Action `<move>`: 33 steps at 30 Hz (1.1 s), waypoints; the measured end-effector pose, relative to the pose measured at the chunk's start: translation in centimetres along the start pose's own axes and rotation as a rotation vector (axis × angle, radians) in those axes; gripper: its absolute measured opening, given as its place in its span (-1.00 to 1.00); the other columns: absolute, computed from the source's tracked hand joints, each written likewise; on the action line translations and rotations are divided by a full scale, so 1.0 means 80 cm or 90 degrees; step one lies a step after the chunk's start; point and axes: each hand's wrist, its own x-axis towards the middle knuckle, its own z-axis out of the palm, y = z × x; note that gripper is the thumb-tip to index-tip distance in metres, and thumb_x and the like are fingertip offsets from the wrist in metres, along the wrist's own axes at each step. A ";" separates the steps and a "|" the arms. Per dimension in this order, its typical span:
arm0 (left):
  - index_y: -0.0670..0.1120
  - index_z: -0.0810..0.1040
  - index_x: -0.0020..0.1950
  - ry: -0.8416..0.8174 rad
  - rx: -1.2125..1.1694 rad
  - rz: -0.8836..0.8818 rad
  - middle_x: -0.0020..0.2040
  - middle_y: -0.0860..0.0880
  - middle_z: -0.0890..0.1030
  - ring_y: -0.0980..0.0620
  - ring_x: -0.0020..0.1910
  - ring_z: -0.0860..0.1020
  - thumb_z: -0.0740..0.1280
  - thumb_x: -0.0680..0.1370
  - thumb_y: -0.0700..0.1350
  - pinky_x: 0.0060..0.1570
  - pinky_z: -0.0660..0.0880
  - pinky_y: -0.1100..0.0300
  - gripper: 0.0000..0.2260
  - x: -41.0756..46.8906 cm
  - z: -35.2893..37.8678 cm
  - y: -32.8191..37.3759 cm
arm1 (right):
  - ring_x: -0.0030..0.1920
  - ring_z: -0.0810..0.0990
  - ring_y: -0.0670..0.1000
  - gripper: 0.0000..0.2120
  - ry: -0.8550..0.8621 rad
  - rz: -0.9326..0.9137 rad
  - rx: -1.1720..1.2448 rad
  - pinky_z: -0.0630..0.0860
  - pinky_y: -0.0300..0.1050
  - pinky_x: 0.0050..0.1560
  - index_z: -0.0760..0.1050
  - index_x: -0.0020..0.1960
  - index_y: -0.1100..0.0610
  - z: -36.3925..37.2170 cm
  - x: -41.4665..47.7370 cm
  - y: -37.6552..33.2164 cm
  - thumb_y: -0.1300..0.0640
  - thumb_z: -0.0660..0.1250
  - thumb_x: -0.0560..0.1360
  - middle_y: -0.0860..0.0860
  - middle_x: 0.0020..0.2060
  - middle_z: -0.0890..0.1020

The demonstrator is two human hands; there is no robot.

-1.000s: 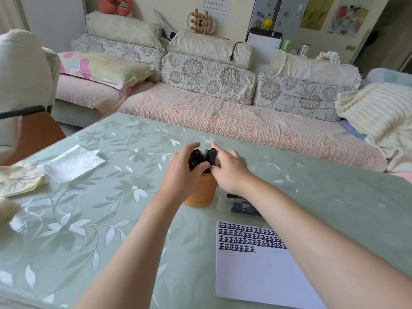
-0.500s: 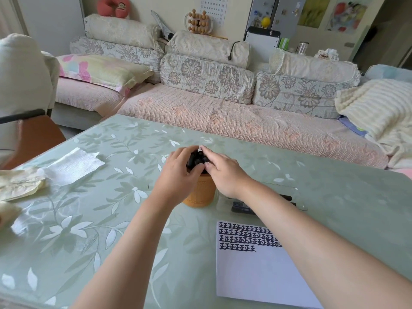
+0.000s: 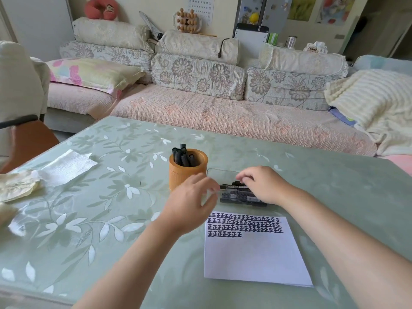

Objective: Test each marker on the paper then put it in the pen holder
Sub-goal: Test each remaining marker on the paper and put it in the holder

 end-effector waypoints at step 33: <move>0.08 0.31 0.43 -0.228 0.133 -0.052 0.28 0.15 0.39 0.11 0.27 0.30 0.02 0.49 0.30 0.29 0.29 0.17 -0.43 -0.048 0.033 -0.020 | 0.17 0.53 0.10 -0.70 -0.004 -0.163 -0.221 0.44 0.03 0.13 0.41 0.34 -0.17 0.004 -0.003 -0.053 -0.06 0.04 0.66 -0.03 0.19 0.54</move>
